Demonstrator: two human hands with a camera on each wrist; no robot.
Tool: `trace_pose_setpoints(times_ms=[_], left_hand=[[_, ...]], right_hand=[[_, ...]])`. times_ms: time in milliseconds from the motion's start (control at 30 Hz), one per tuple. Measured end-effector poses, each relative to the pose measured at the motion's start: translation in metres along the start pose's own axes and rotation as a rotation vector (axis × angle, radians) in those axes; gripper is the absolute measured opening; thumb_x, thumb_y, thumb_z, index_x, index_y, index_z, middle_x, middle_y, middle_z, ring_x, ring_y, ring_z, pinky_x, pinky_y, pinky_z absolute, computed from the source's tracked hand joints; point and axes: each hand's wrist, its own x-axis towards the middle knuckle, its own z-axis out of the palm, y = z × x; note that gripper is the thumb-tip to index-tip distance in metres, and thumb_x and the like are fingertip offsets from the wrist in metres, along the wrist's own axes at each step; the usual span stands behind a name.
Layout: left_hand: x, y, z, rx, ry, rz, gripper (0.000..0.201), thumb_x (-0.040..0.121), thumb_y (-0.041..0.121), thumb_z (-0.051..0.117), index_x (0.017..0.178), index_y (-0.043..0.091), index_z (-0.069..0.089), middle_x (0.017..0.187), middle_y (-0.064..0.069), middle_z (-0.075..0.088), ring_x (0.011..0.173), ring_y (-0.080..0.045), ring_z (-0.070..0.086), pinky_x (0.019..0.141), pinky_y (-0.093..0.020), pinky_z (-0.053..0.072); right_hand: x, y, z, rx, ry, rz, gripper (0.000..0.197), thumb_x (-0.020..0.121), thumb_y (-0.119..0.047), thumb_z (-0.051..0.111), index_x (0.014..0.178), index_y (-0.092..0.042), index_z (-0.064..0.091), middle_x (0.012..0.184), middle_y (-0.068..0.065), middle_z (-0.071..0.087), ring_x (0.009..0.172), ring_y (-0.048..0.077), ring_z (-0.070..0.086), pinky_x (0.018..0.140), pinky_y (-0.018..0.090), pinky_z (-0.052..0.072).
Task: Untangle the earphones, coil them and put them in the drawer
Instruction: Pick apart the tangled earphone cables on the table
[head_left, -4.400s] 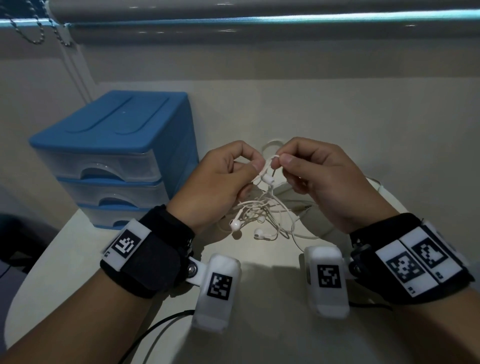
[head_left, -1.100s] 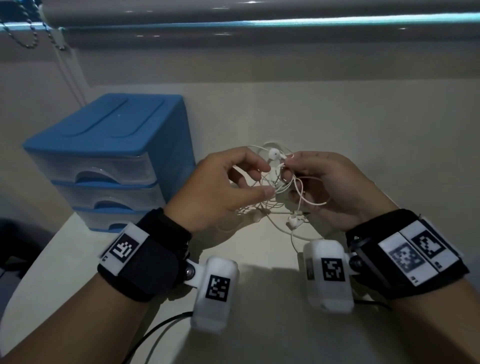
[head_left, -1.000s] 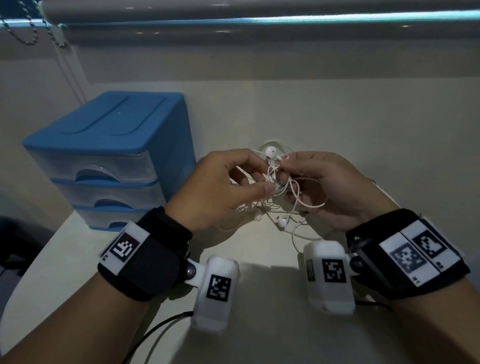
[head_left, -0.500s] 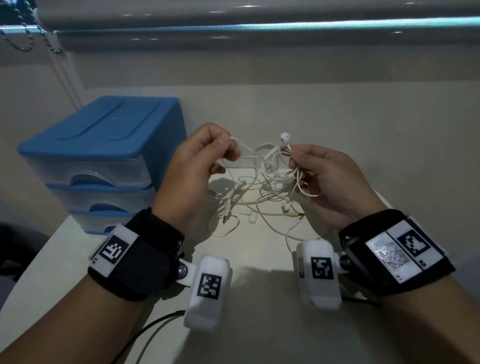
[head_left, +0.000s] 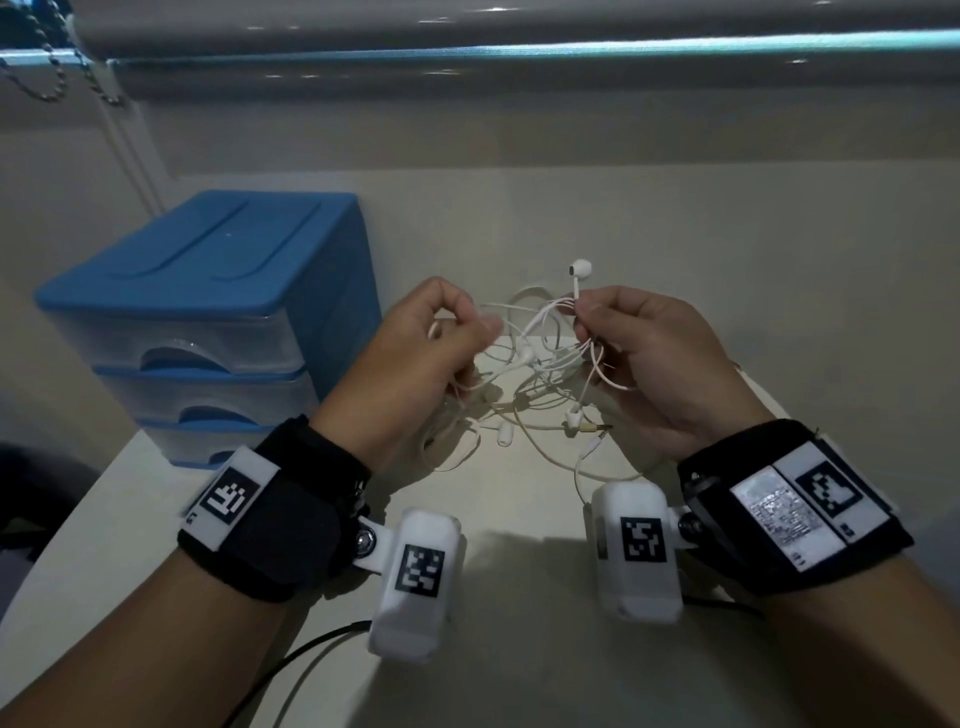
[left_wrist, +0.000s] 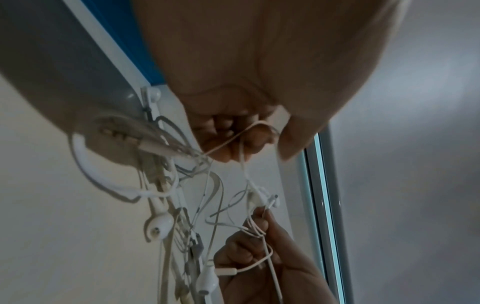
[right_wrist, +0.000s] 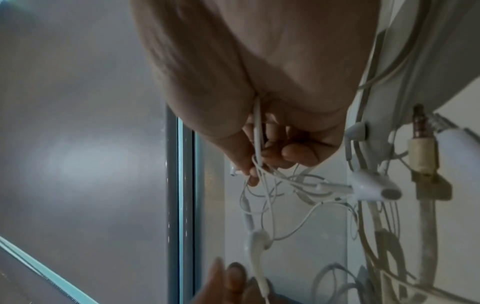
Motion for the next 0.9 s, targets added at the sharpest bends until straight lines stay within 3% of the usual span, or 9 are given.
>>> trace_pose_setpoints(times_ms=[167, 300, 400, 533, 633, 767, 900], left_hand=[[-0.001, -0.002, -0.004, 0.17, -0.141, 0.022, 0.022, 0.085, 0.018, 0.08, 0.092, 0.01, 0.06, 0.05, 0.008, 0.035, 0.047, -0.014, 0.032, 0.058, -0.036, 0.041], [-0.005, 0.001, -0.003, 0.283, -0.244, 0.019, 0.022, 0.082, 0.028, 0.083, 0.084, 0.01, 0.071, 0.048, 0.006, 0.031, 0.047, -0.015, 0.027, 0.053, -0.027, 0.031], [-0.005, 0.001, -0.003, 0.267, -0.22, 0.007, 0.029, 0.087, 0.038, 0.076, 0.085, 0.009, 0.072, 0.05, 0.002, 0.036, 0.045, -0.012, 0.026, 0.046, -0.022, 0.026], [-0.003, 0.0, -0.004, 0.217, -0.098, 0.021, 0.044, 0.096, 0.052, 0.061, 0.087, 0.012, 0.075, 0.054, 0.011, 0.047, 0.052, -0.011, 0.045, 0.058, -0.028, 0.038], [-0.001, 0.0, -0.004, 0.147, -0.084, 0.02, 0.048, 0.092, 0.057, 0.061, 0.092, 0.012, 0.076, 0.072, 0.002, 0.068, 0.067, -0.012, 0.063, 0.067, -0.029, 0.046], [-0.003, 0.001, 0.0, 0.129, -0.147, 0.01, 0.035, 0.089, 0.046, 0.068, 0.098, 0.014, 0.079, 0.084, -0.006, 0.075, 0.069, -0.011, 0.066, 0.064, -0.025, 0.049], [-0.004, -0.003, 0.0, 0.069, -0.08, 0.036, 0.016, 0.096, 0.022, 0.069, 0.097, 0.01, 0.08, 0.091, -0.02, 0.076, 0.077, -0.022, 0.066, 0.074, -0.039, 0.051]], right_hand=[[-0.002, -0.003, 0.002, 0.022, -0.028, -0.021, 0.015, 0.1, -0.009, 0.059, 0.09, -0.003, 0.069, 0.071, 0.005, 0.053, 0.055, 0.011, 0.045, 0.057, 0.024, 0.043], [-0.002, -0.003, 0.001, 0.024, -0.023, -0.032, 0.014, 0.1, -0.009, 0.059, 0.093, -0.002, 0.069, 0.07, 0.004, 0.054, 0.055, 0.011, 0.044, 0.055, 0.022, 0.043], [-0.002, -0.002, 0.002, 0.061, -0.03, -0.04, 0.014, 0.1, -0.009, 0.06, 0.091, -0.002, 0.068, 0.07, 0.004, 0.055, 0.056, 0.011, 0.045, 0.055, 0.021, 0.043], [0.0, -0.001, 0.001, 0.016, -0.053, -0.077, 0.015, 0.099, -0.01, 0.062, 0.087, -0.006, 0.071, 0.07, 0.002, 0.061, 0.06, 0.012, 0.048, 0.062, 0.026, 0.043], [0.0, 0.0, 0.001, -0.022, -0.113, -0.11, 0.01, 0.096, -0.008, 0.065, 0.092, -0.005, 0.074, 0.071, 0.004, 0.065, 0.064, 0.014, 0.049, 0.064, 0.026, 0.041], [-0.006, 0.001, 0.005, -0.072, -0.245, -0.136, 0.01, 0.092, -0.001, 0.066, 0.098, 0.003, 0.073, 0.076, 0.011, 0.067, 0.062, 0.012, 0.056, 0.058, 0.018, 0.046], [-0.01, -0.004, 0.007, 0.019, -0.279, -0.096, 0.02, 0.097, -0.003, 0.058, 0.107, 0.012, 0.068, 0.086, 0.019, 0.062, 0.064, 0.017, 0.056, 0.059, 0.021, 0.051]])
